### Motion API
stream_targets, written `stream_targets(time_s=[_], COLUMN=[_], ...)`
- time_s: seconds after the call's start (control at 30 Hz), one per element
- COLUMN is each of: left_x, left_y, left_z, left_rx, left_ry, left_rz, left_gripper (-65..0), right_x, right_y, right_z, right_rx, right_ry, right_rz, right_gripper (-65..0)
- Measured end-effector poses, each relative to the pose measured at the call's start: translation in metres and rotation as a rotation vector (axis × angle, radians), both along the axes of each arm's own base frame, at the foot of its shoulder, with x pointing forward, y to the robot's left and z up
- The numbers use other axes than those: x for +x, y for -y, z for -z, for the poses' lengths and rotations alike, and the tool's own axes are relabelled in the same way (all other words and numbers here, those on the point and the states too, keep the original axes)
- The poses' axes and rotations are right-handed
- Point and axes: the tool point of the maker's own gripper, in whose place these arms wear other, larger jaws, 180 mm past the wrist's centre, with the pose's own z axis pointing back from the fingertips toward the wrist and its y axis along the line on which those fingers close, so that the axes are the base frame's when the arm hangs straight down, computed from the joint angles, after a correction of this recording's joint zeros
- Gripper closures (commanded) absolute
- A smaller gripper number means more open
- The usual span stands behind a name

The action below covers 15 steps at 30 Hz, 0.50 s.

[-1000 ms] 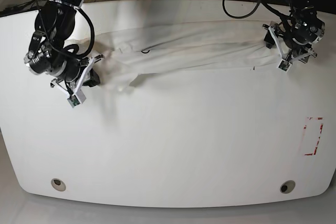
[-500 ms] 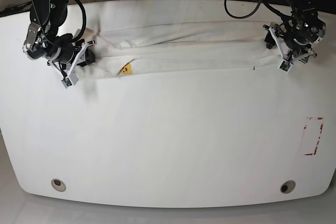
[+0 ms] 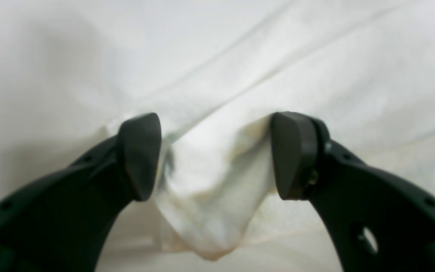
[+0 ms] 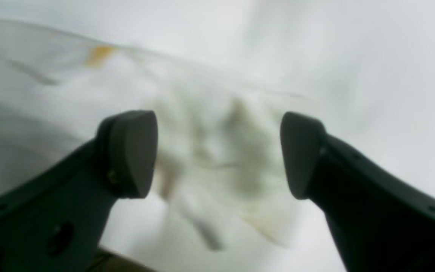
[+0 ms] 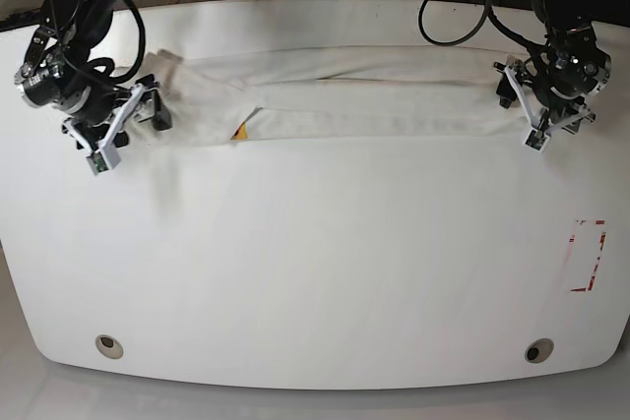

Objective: Fold the T-shirt properly
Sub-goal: 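Release the folded strip and regrasp its edge with both grippers, smoothing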

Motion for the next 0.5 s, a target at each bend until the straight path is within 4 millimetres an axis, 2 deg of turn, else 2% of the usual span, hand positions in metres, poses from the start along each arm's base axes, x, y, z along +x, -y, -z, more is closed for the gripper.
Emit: stream_targets(time_s=[0.07,0.17,0.23,0.3,0.4,0.5], left_x=[0.005,0.015,0.019,0.02,0.015,0.015], left_y=[0.002,0.008,0.012,0.013,0.001,-0.013], left_z=[-0.005,-0.02,-0.027,-0.031,-0.043,-0.058], left_rx=[-0.008,-0.053,-0.091,-0.132,-0.139,-0.166], left_ry=[0.02,0.083,0.116,0.14,0.155,0.176], left_rz=[-0.008,-0.009,-0.01,-0.02,-0.069,-0.128], left_gripper=[-42.1,-42.2,-42.5,-42.8,-42.9,-43.8], right_x=[-0.011,-0.03,-0.035,-0.033,-0.033,-0.03], right_y=[-0.016,-0.032,-0.045,-0.055,-0.059,-0.056], right_z=[0.006,0.028,0.04,0.051,0.068,0.073], right_rx=[0.05,0.083,0.124,0.182,0.217,0.23], right_ry=[-0.017,-0.108,-0.146,-0.149,-0.164,-0.152], right_rz=[-0.03,-0.066,-0.076,-0.067,-0.043,-0.046], right_gripper=[-48.8,-48.8,-48.8,-48.8,-48.8,-48.8])
